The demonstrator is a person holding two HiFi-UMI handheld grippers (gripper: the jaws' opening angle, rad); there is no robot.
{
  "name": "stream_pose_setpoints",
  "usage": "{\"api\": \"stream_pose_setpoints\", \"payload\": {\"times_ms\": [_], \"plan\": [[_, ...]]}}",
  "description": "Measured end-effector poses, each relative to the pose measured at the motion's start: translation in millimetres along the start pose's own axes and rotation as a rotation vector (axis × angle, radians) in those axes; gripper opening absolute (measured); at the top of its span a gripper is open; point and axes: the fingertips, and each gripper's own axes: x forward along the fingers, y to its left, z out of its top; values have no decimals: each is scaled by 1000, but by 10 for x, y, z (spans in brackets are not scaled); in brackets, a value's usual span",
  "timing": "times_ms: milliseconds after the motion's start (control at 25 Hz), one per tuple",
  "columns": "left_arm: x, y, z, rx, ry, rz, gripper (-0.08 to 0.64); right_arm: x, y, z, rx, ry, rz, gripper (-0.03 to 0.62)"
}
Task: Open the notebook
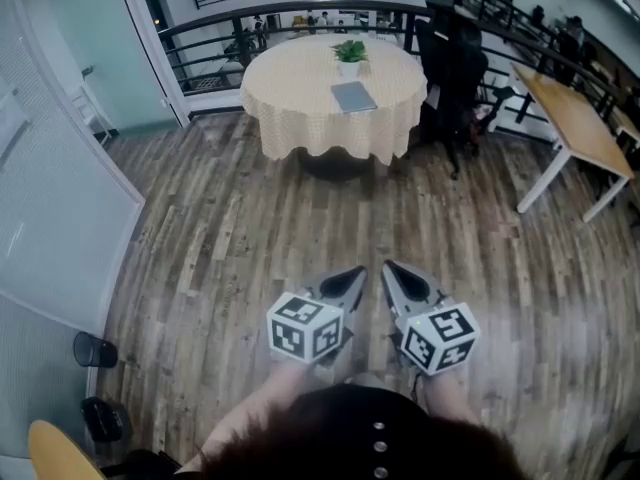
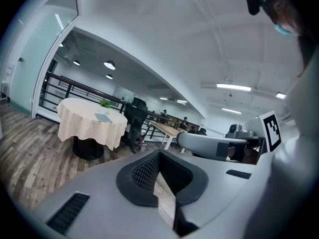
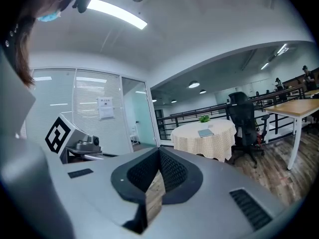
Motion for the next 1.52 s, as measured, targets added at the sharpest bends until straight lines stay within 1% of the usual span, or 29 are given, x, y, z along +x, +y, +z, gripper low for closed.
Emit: {"api": "stream_pose_setpoints", "payload": {"times_ms": [240,360,440,640,800,960,1120,1280,1520], "plan": [[5,-66,8,-20,-24,-3,11,-47,29,20,-30,-38,3,11],[22,-85,-43,-49,-40,6,11,-58,8,-28,-10,-44,12,11],[30,-99,-104,-75,-40,10,11,-78,-9,-82,3,-35,7,11],[93,-168,-251,-121,-46,16,11,-106,-37,-211,-13,6,26,11],[182,-103,-255,-142,-53,13,11,-12,-79,-250,6,12,41,11],[357,133,-184,-138,-42,25,11,235,-145,-291,-29,49,31,12],[570,549,43,-113,-53,47,11,611,-390,-205,-24,47,26,12],[886,926,343,-88,-43,36,11,1078,-652,-39,-47,59,-3,12],[1267,1444,763,-69,-41,6,11,1741,-1003,189,-36,56,-38,12]]}}
